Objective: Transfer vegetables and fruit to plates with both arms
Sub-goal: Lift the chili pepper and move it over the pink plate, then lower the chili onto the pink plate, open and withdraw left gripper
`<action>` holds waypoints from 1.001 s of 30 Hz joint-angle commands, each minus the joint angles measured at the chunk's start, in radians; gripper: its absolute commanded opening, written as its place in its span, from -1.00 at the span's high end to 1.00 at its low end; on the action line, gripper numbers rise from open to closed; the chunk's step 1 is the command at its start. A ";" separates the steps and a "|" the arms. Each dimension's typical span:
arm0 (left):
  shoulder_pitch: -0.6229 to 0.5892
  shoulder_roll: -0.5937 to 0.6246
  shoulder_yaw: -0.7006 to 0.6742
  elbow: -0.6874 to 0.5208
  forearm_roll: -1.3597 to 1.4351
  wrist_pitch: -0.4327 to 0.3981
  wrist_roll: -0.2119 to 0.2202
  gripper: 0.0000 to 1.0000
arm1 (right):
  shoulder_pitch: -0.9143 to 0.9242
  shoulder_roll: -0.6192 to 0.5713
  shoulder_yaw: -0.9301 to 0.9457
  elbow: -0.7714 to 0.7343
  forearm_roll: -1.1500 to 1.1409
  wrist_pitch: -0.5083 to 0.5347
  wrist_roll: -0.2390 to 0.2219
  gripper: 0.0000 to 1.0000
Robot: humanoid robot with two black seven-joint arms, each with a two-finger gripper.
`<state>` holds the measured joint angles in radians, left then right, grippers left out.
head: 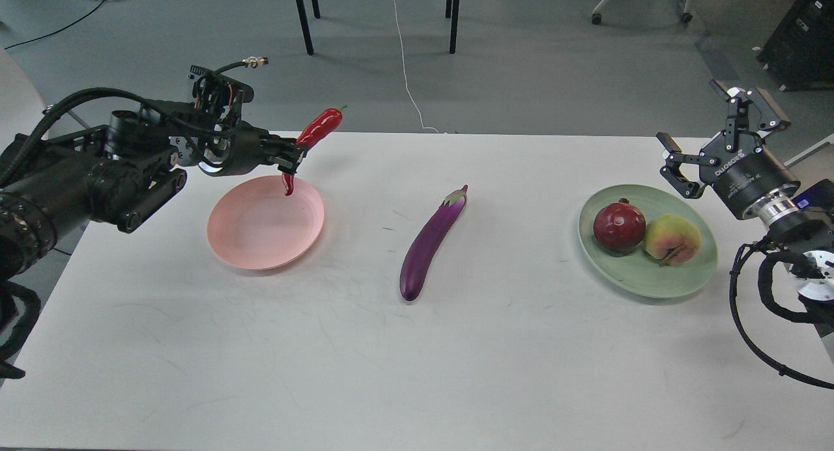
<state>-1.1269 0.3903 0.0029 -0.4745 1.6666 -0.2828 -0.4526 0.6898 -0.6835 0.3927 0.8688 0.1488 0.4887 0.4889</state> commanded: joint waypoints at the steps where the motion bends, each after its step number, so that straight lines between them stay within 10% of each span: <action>1: 0.022 0.036 0.000 -0.007 0.002 -0.003 0.000 0.72 | -0.003 0.004 0.000 -0.002 0.000 0.000 0.000 -0.98; 30: 0.110 0.119 0.005 -0.085 0.004 -0.055 0.003 0.67 | -0.023 0.004 0.003 -0.001 0.000 0.000 0.000 -0.98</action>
<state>-1.0180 0.5078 0.0077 -0.5629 1.6708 -0.3375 -0.4493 0.6674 -0.6789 0.3953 0.8669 0.1489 0.4887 0.4884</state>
